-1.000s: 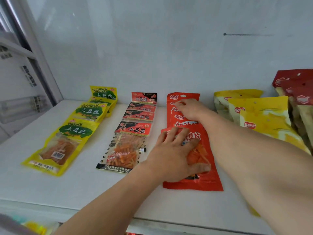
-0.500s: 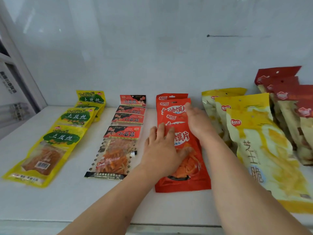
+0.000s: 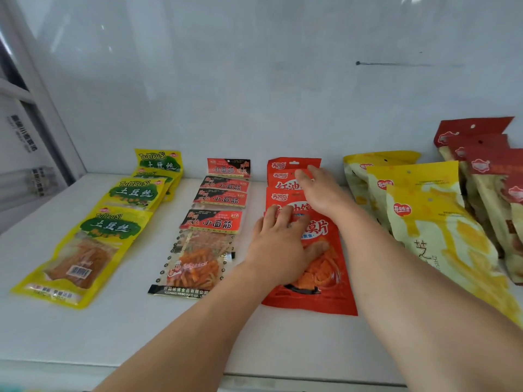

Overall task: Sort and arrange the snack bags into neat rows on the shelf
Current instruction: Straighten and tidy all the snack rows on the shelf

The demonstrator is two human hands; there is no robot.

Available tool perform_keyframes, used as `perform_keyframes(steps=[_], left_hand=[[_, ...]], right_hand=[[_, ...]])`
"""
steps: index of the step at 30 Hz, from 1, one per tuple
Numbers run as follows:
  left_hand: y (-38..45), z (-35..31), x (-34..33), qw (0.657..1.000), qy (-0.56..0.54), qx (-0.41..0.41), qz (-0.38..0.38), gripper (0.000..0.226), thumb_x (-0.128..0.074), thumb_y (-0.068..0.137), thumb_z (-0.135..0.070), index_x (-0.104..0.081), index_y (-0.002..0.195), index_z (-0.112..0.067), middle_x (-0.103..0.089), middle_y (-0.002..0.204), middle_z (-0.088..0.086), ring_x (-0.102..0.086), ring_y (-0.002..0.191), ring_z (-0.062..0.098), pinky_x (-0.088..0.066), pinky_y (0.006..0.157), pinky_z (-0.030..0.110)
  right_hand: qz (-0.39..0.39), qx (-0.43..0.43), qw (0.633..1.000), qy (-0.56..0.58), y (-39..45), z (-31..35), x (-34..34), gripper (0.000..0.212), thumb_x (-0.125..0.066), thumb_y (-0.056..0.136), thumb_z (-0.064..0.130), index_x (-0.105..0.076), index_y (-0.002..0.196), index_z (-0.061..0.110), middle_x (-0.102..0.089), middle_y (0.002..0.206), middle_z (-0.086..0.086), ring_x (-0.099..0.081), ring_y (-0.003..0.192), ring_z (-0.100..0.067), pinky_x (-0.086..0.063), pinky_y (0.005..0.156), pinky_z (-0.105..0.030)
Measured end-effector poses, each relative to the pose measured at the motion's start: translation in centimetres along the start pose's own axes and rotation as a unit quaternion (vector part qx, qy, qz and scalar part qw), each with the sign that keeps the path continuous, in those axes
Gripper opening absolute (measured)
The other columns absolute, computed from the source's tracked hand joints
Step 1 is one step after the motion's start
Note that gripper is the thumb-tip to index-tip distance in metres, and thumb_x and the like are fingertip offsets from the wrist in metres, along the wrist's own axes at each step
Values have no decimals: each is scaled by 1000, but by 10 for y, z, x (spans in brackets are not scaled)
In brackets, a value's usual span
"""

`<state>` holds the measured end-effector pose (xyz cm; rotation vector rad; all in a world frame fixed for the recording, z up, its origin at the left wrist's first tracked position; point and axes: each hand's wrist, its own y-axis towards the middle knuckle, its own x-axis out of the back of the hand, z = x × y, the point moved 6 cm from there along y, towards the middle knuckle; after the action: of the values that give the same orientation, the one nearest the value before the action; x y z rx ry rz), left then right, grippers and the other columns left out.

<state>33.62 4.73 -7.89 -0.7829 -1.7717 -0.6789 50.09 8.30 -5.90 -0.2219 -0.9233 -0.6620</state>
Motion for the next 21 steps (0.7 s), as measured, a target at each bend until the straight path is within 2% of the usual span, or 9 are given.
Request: perform_keyframes(steps=[3,7,10,13,21], left_hand=[[2,-1,-4,999,17,-1,29,69,-27,96,-70,-22,156,-35,-8,168,2,4,154,29,-2,124,48],[6,1,-8,998,23,3,54,67,-22,97,-69,-21,156,-38,-4,168,1,5,154,28,-1,123,48],[8,3,-10,998,27,3,61,65,-19,98,-68,-20,156,-39,-2,168,0,6,154,27,0,123,47],[8,4,-12,997,27,1,67,64,-19,99,-68,-19,156,-40,-1,168,0,7,154,26,0,122,47],[7,3,-6,998,68,-5,12,65,-24,95,-72,-30,152,-42,-14,165,0,-2,152,28,-3,123,50]], right_hand=[[23,32,998,-52,15,-2,-10,64,-21,98,61,-33,152,29,-27,161,-2,-28,146,-26,-27,115,-56],[51,33,996,-66,24,-14,-27,66,-20,92,63,-35,150,34,-28,160,-1,-32,143,-29,-29,114,-56],[53,31,995,-81,27,-19,-34,59,-22,97,59,-33,151,36,-25,161,0,-28,146,-28,-25,116,-55],[65,28,995,-74,26,-20,-34,61,-22,96,62,-37,149,35,-30,159,-1,-31,144,-28,-27,115,-55],[76,29,997,-1,19,-14,-22,58,-34,96,60,-46,144,30,-46,151,-2,-47,134,-28,-37,111,-50]])
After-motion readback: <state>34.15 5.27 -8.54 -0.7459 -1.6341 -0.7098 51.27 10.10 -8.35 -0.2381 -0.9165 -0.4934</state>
